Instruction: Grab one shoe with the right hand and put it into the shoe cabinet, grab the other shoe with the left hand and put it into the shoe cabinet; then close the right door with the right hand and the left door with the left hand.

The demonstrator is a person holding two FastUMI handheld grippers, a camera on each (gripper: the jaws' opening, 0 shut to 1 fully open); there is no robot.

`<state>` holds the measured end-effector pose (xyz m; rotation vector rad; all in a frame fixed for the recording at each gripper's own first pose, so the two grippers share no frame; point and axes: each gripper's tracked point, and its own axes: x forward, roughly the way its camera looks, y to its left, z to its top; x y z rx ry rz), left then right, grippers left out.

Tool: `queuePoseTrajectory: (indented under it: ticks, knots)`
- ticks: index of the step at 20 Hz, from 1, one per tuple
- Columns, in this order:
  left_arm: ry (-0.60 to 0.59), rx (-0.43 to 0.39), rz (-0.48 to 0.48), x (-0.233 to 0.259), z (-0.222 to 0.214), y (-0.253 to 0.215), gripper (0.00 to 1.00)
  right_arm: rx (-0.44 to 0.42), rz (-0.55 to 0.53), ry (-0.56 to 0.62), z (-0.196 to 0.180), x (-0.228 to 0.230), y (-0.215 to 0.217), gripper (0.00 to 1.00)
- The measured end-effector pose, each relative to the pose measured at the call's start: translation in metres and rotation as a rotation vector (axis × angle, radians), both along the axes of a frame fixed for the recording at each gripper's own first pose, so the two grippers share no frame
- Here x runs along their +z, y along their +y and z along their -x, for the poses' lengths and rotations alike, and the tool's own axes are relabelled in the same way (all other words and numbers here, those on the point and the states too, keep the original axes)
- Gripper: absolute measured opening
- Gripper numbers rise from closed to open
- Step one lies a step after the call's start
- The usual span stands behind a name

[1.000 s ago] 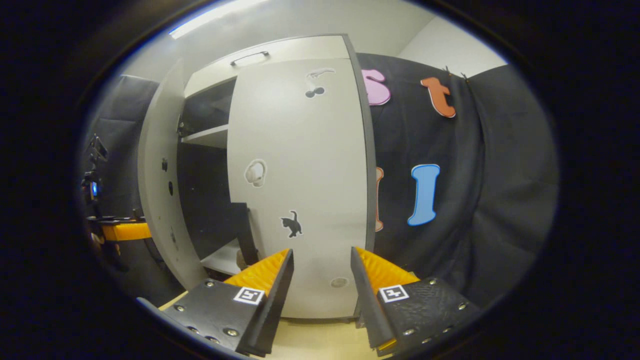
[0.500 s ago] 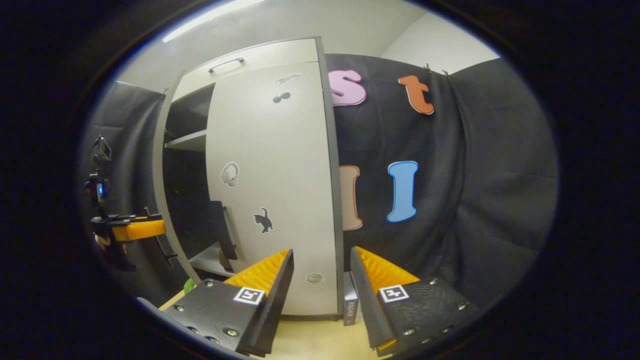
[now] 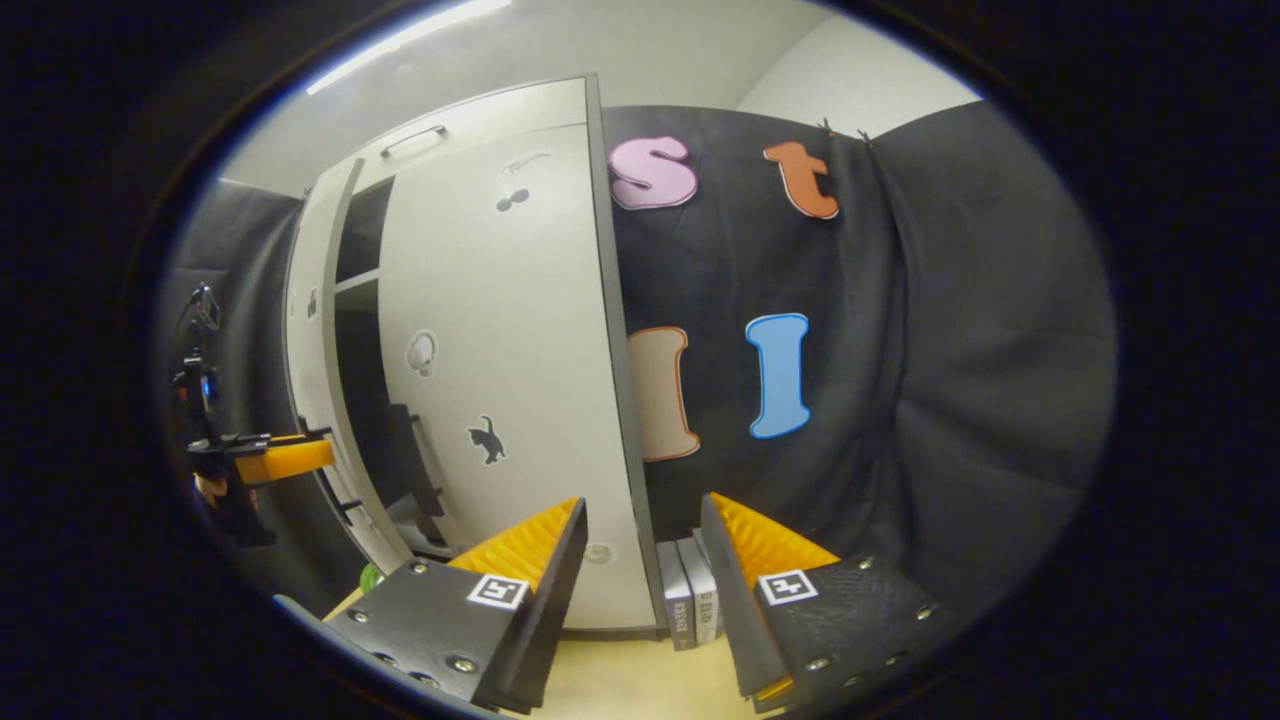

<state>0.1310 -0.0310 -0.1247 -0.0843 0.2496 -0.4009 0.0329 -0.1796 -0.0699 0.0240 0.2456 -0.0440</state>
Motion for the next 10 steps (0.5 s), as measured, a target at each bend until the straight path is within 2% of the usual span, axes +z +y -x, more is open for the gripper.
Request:
queuePoseTrajectory:
  ticks: [10]
  knots:
    - [-0.007,0.019,0.020,-0.001,-0.017,-0.004,0.84,-0.027,-0.017,0.015,-0.007,-0.004,-0.026,0.69]
